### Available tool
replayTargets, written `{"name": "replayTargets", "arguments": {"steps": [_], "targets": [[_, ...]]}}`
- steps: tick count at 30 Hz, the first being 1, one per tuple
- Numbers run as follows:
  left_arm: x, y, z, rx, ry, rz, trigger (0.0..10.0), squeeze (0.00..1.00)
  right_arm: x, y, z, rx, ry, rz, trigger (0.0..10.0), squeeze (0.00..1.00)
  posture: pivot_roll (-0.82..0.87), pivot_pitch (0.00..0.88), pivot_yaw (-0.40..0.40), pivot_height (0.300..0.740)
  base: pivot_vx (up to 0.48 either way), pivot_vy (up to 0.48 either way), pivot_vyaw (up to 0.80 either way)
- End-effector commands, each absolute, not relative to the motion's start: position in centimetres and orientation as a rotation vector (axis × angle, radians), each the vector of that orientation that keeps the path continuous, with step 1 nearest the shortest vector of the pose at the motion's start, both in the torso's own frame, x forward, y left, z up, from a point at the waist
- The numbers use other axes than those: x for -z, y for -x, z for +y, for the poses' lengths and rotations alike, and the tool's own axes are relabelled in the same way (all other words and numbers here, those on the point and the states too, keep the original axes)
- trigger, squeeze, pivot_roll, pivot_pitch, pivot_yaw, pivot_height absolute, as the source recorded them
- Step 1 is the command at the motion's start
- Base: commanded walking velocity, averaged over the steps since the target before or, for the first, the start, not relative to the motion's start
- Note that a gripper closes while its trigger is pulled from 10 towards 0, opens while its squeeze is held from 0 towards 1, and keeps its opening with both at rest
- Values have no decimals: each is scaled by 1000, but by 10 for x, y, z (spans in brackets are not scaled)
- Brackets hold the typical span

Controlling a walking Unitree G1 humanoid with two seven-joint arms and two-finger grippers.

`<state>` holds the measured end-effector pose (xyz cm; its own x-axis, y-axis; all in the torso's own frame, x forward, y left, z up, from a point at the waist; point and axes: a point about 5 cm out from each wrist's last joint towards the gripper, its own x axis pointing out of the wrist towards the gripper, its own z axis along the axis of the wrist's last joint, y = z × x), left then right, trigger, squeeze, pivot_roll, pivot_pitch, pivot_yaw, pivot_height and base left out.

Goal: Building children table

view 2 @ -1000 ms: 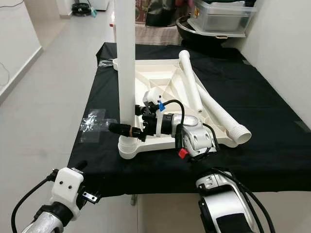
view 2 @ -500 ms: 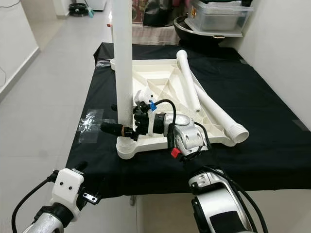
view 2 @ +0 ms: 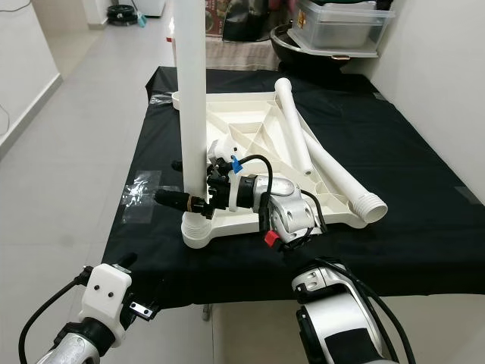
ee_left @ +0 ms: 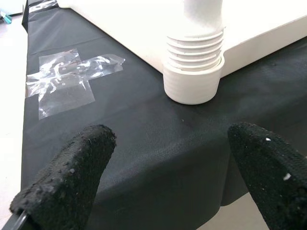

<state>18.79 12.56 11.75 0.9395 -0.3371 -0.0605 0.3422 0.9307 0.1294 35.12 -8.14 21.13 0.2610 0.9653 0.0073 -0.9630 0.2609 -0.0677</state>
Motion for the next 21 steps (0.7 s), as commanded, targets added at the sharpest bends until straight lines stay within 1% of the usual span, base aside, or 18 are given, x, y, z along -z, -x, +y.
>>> {"name": "replayTargets", "arguments": {"steps": [1,2,3,4,5,14,21], "targets": [[-114,-186,125,349,-139,51,10000,0,-212,-352,-81,-1303,67,-54,10000,0,125,88,-111,740,0,0,0],[-114,-186,125,349,-139,51,10000,0,-212,-352,-81,-1303,67,-54,10000,0,125,88,-111,740,0,0,0],[-115,-186,125,350,-140,51,10000,0,-212,-352,-81,-1303,68,-54,4863,0,125,90,-110,740,0,0,0],[-115,-186,125,350,-140,51,10000,0,-212,-352,-81,-1303,68,-54,4863,0,125,90,-110,740,0,0,0],[-115,-186,125,349,-140,50,10000,0,-211,-352,-81,-1303,67,-53,0,0,126,94,-110,740,0,0,0],[-116,-188,127,343,-145,46,10000,0,-208,-350,-81,-1304,66,-57,0,0,125,98,-107,740,0,0,0],[-123,-200,142,274,-160,18,10000,0,-203,-345,-79,-1294,84,-61,0,0,125,103,-105,740,0,0,0]]}}
